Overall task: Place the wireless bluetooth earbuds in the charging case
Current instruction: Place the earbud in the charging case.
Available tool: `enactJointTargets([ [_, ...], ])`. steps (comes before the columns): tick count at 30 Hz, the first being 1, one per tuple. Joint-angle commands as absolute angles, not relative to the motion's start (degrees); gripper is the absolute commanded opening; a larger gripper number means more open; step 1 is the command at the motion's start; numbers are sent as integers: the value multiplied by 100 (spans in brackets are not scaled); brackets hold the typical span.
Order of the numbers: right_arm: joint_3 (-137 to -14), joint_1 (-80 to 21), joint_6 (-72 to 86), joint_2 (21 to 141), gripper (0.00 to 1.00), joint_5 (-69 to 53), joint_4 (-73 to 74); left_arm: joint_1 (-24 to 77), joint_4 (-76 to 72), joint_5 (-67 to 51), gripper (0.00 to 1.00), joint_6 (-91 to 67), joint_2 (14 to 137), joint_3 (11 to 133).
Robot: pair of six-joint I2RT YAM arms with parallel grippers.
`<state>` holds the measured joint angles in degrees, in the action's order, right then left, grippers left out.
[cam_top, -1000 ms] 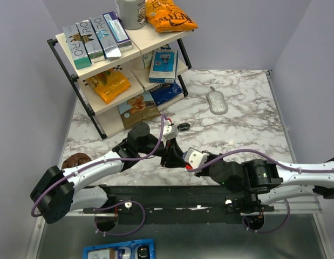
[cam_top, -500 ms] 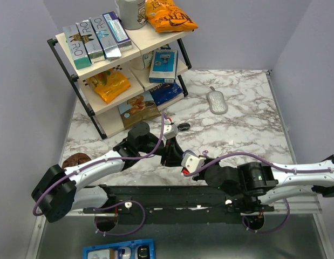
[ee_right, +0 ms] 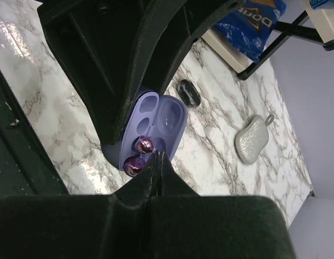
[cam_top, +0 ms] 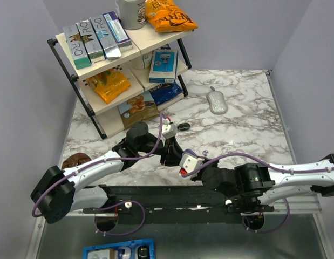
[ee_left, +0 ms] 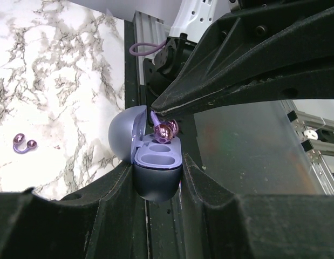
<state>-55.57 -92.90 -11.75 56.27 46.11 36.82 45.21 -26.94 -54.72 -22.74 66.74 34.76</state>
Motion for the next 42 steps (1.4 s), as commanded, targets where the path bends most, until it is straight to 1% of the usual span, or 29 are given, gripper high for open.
enactJointTargets([
  [1, -5467, -9352, -1064, 5643, 1, 4790, 3525, 4482, -2944, -5502, 0, -2224, 6574, 3542],
  [17, -5414, -9439, -1028, 5713, 1, 4860, 3586, 4456, -3041, -5502, 0, -2276, 6592, 3533],
  [38, -5537, -9580, -993, 5827, 1, 4544, 3542, 4430, -3164, -5432, 0, -2312, 6627, 3480],
  [42, -5563, -9589, -958, 5845, 4, 4684, 3551, 4430, -3182, -5423, 0, -2312, 6644, 3463],
])
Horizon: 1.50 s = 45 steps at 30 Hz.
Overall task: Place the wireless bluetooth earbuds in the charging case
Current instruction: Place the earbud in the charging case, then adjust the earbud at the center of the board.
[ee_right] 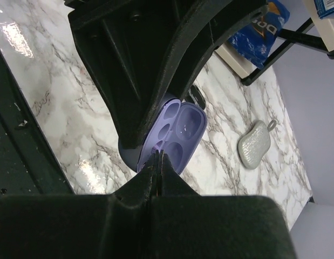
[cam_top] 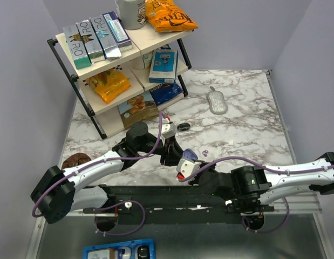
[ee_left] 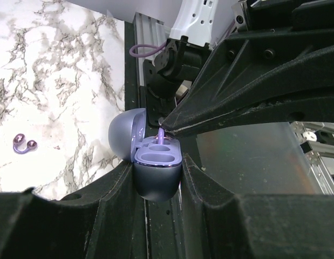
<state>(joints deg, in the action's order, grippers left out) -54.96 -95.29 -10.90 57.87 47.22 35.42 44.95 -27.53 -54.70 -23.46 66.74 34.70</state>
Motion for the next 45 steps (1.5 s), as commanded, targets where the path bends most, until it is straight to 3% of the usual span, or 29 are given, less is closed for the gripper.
enactJointTargets([
  [1, -5572, -9589, -941, 5845, 5, 4728, 3568, 4430, -3190, -5432, 0, -2312, 6645, 3463],
  [5, -5634, -9580, -888, 5748, 14, 4930, 3568, 4430, -3199, -5440, 0, -2311, 6662, 3454],
  [12, -5686, -9589, -818, 5669, 39, 5167, 3542, 4430, -3243, -5458, 0, -2329, 6688, 3436],
  [14, -5774, -9589, -643, 5590, 41, 5247, 3630, 4430, -3243, -5449, 0, -2329, 6706, 3428],
  [21, -6214, -9405, -98, 4282, 61, 5826, 3226, 4438, -3383, -5300, 0, -2364, 6741, 3270],
  [25, -5968, -8180, 693, 3815, 62, 5478, 3321, 4543, -3665, -4870, 0, -2356, 6680, 3103],
  [31, -5547, -5717, 2249, 4815, 61, 3105, 4131, 4965, -3815, -3289, 0, -2093, 6136, 2620],
  [39, -4308, -4396, 3032, 5721, 53, 1145, 3112, 5580, -3955, -1539, 0, -2109, 5433, 1803],
  [45, -3973, -4122, 3111, 6275, 44, 758, 2646, 5774, -3894, -792, 0, -2171, 4729, 1319],
])
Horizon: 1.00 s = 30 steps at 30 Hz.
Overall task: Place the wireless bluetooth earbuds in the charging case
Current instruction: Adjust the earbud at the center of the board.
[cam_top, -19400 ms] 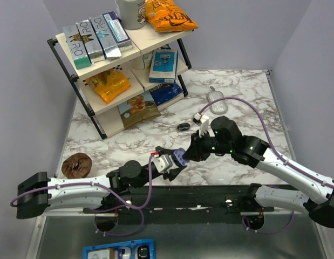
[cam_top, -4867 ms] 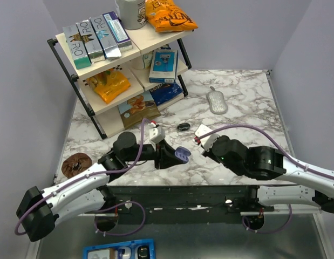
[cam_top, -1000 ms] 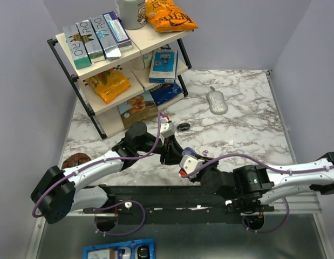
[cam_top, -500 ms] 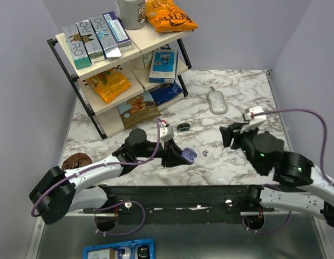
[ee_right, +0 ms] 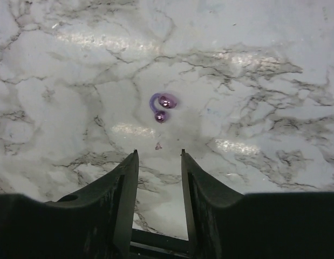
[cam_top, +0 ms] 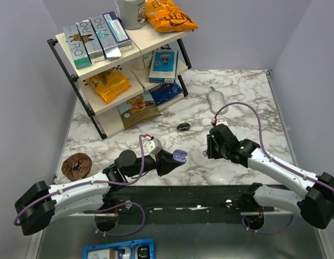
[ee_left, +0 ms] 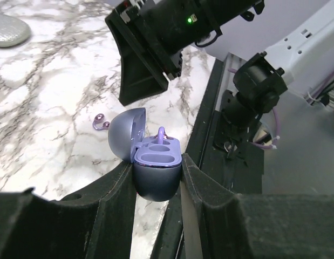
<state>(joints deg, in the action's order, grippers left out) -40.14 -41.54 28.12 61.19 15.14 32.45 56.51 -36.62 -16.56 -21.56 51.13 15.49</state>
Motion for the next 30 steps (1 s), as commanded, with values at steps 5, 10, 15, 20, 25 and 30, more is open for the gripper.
enactJointTargets([
  [5, -4034, -4122, 3296, 6740, 36, 440, 2241, 5915, -3876, -466, 0, -2206, 4439, 1160],
  [10, -4087, -4113, 3322, 7223, 36, 553, 2057, 5994, -3762, -360, 0, -2215, 4289, 1134],
  [15, -4113, -4122, 3270, 7479, 36, 869, 1951, 6064, -3709, -316, 0, -2224, 4271, 1116],
  [20, -4192, -4122, 3112, 7611, 39, 1274, 2118, 6091, -3648, -272, 0, -2224, 4272, 1125],
  [25, -4087, -4113, 3120, 7655, 45, 1599, 2250, 6126, -3569, -264, 0, -2171, 4315, 1169],
  [30, -3920, -4122, 3278, 7620, 53, 1626, 2206, 6170, -3560, -255, 0, -2162, 4280, 1152],
])
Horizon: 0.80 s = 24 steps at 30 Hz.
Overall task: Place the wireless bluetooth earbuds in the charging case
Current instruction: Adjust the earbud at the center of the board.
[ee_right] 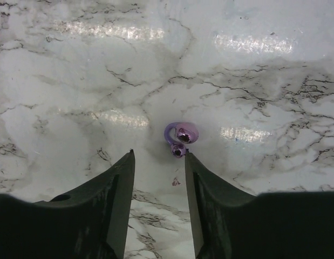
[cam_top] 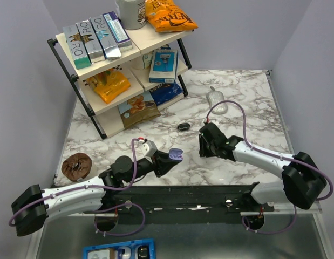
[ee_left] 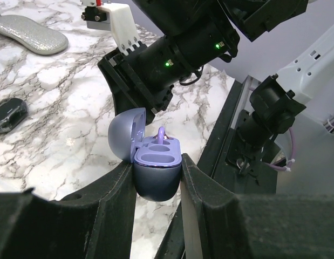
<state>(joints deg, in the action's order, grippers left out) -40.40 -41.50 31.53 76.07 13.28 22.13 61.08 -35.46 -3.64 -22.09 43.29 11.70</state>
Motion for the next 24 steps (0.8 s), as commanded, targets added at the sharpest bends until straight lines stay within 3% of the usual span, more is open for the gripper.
enactJointTargets([
  [1, -3885, -4122, 3287, 7620, 54, 1626, 2163, 6170, -3551, -255, 0, -2162, 4263, 1151],
  [24, -4131, -4104, 3691, 8253, 58, 501, 1556, 6302, -3472, -150, 0, -2180, 4236, 1134],
])
